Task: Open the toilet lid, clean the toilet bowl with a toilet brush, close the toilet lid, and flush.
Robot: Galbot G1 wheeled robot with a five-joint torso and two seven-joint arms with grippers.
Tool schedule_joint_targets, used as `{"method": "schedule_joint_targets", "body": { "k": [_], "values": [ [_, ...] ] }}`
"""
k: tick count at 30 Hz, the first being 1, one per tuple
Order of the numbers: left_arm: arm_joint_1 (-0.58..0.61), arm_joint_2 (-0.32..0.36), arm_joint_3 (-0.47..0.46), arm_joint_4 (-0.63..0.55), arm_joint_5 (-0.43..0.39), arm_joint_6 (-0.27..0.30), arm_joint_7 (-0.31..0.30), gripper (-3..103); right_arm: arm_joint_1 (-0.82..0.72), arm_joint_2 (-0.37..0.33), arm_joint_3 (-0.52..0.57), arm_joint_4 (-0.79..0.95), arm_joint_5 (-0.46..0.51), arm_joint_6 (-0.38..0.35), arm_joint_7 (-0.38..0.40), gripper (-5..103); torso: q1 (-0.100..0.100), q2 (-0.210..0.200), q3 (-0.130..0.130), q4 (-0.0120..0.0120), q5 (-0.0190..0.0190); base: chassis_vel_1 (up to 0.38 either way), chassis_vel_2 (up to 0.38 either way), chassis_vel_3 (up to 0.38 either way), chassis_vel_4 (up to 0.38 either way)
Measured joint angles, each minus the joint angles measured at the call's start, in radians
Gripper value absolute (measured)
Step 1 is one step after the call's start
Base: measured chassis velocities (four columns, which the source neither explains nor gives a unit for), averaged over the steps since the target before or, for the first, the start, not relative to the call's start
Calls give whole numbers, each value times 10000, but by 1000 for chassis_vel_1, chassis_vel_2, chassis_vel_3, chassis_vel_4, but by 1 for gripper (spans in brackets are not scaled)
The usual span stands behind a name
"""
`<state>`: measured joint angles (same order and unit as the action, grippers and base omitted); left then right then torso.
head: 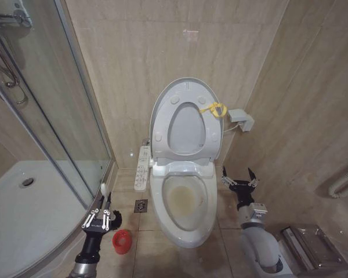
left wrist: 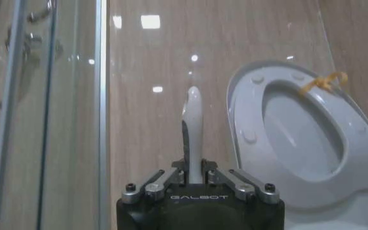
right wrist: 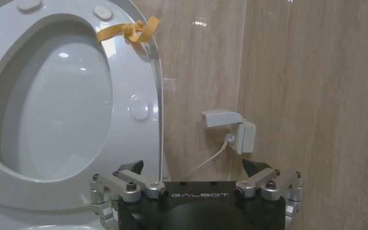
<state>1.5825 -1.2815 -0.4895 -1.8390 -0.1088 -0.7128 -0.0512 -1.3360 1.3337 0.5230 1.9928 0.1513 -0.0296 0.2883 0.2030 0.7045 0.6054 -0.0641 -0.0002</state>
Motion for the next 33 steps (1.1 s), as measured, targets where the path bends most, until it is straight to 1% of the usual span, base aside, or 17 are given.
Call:
{"method": "schedule_joint_targets", "body": {
  "k": [1, 4, 6, 8, 9, 10, 13, 14, 17, 18, 19, 21, 22, 25, 27, 29, 33],
  "values": [
    [0, 0, 0, 0, 0, 0, 0, 15, 0, 0, 0, 0, 0, 0, 0, 100, 0, 0, 0, 0, 0, 0, 0, 0, 0],
    [-626, 110, 499, 1191, -275, -194, 34, 15, 0, 0, 1, 0, 0, 0, 0, 100, 0, -1, 1, 0, 0, 0, 0, 0, 0],
    [-720, 126, 553, 1342, -290, -223, 42, 15, 0, 0, 1, 0, 0, 0, 3, 100, 0, -1, 1, 1, 0, 0, 0, 0, 0],
    [-1201, 218, 753, 2304, -407, -382, 78, 15, 0, 0, 1, 0, 0, 0, 2, 100, 1, -1, 1, 0, 0, 0, 0, 0, 0],
    [-1366, 253, 840, 2633, -484, -427, 96, 15, 0, 0, 0, 0, 0, 0, 0, 100, 1, -1, 0, 0, 0, 0, 0, 0, 0],
    [-1366, 253, 840, 2633, -484, -427, 96, 15, 0, 0, 0, 0, 0, 0, 0, 100, 1, -1, 0, 0, 0, 0, 0, 0, 0],
    [-1820, 329, 1112, 3681, -657, -614, 157, 15, 0, 0, 1, 0, 0, 0, 3, 100, 0, -1, 1, 1, 0, 0, 0, 0, 0],
    [-1820, 329, 1112, 3681, -657, -614, 157, 15, 0, 0, 1, 0, 0, 0, 3, 100, 0, -1, 1, 1, 0, 0, 0, 0, 0],
    [-2166, 338, 1301, 4414, -706, -736, 185, 15, 0, 0, 0, 0, 0, 0, 1, 100, 0, -1, 0, 1, 2, 0, 0, 0, 0],
    [-2363, 344, 1425, 4865, -721, -803, 203, 15, 0, 0, 0, 0, 0, 0, 0, 100, 0, -1, 1, 0, 0, 0, 0, 0, 0],
    [-2363, 344, 1425, 4865, -721, -803, 203, 15, 0, 0, 0, 0, 0, 0, 0, 100, 0, -1, 1, 0, 0, 0, 0, 0, 0],
    [-2742, 357, 1609, 5638, -722, -952, 259, 15, 0, 0, 0, 0, 0, 0, 0, 100, 1, -1, 0, 0, 1, 0, 0, 0, 0],
    [-2742, 357, 1609, 5638, -722, -952, 259, 15, 0, 0, 0, 0, 0, 0, 0, 100, 1, -1, 0, 0, 1, 0, 0, 0, 0],
    [-3177, 386, 1761, 6401, -727, -1030, 291, 15, 0, 0, 1, 0, 0, 0, 0, 100, 0, -1, 1, 2, 1, 0, 0, 0, 0],
    [-3291, 392, 1795, 6566, -731, -1039, 312, 15, 0, 0, 0, 0, 1, 0, 0, 100, 0, -1, 0, 1, 2, 0, 0, 0, 0],
    [-3640, 410, 1900, 7050, -779, -1044, 433, 15, 0, 0, 0, 0, 0, 0, 0, 100, 0, -1, 1, 0, 1, 0, 0, 0, 0],
    [-3899, 431, 1984, 7336, -871, -1044, 558, 15, 0, 0, 0, 0, 0, 0, 0, 100, 0, -1, 1, 1, 2, 0, 0, 0, 0]
  ]
}}
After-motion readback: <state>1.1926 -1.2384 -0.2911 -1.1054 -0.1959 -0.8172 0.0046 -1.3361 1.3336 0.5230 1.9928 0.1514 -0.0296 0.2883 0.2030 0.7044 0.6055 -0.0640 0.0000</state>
